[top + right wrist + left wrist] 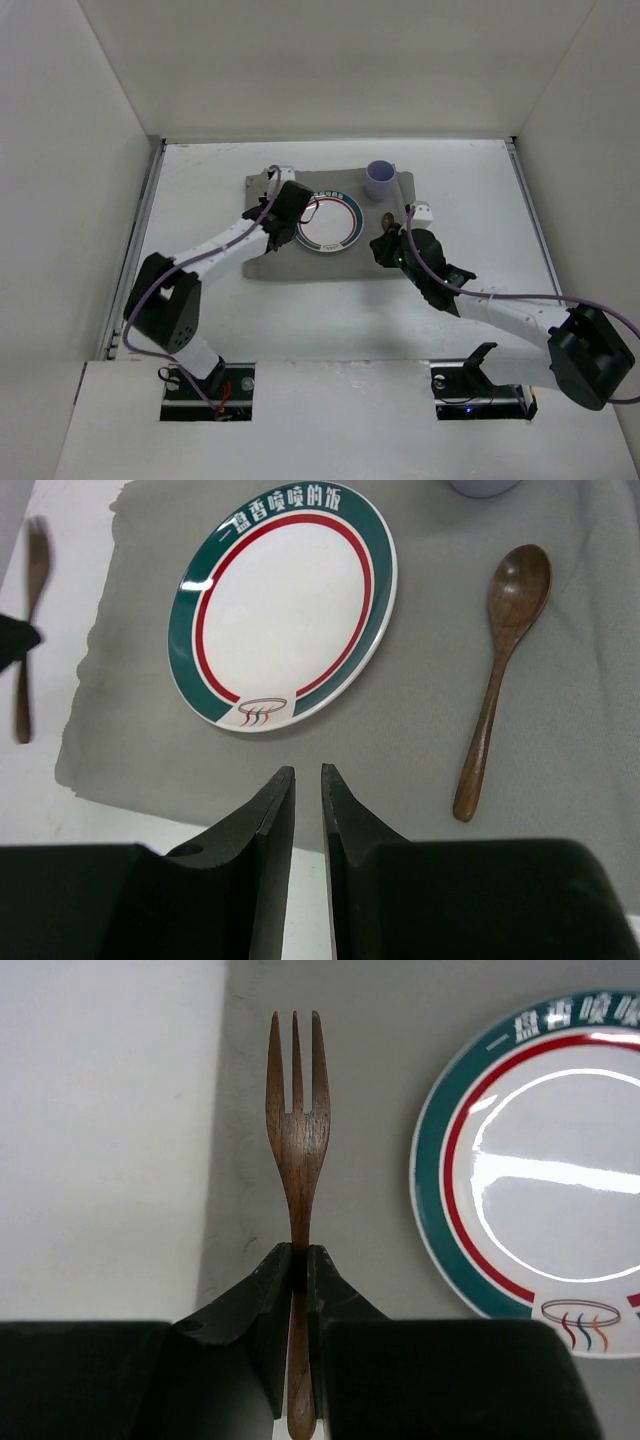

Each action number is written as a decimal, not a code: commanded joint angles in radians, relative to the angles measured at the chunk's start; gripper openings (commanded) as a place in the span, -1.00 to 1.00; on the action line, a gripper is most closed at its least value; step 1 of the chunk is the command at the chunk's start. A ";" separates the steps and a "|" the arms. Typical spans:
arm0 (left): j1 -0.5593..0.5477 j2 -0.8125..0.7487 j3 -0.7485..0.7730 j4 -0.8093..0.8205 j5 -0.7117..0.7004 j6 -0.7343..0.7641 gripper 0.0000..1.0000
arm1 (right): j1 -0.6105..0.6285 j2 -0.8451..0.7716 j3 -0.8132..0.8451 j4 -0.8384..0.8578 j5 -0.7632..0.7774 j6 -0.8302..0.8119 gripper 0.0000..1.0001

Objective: Set the dinner table for one person

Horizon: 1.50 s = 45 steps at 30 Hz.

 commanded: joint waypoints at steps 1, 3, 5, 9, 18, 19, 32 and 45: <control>-0.006 0.092 0.050 -0.044 -0.003 0.142 -0.86 | -0.006 -0.018 0.014 0.062 0.000 0.011 -0.55; -0.006 0.121 0.055 -0.041 -0.001 0.149 -0.86 | -0.009 -0.026 0.009 0.062 0.009 0.011 -0.55; 0.000 0.135 0.041 -0.032 0.000 0.158 -0.85 | -0.020 -0.026 0.007 0.062 0.008 0.011 -0.55; 0.019 0.157 -0.005 0.037 0.034 0.162 -0.83 | -0.020 -0.026 0.006 0.065 0.012 0.016 -0.47; 0.019 0.223 -0.018 0.059 0.045 0.148 -0.83 | -0.032 -0.011 0.001 0.076 0.018 0.017 -0.40; 0.017 0.223 -0.026 0.062 0.045 0.145 -0.82 | -0.032 -0.012 0.001 0.073 0.018 0.017 -0.40; 0.008 0.244 -0.066 0.076 0.051 0.106 -0.67 | -0.040 -0.011 -0.002 0.076 0.020 0.021 -0.26; -0.009 -0.015 -0.115 0.099 -0.046 0.024 0.14 | -0.051 -0.031 -0.014 0.079 0.030 0.027 -0.12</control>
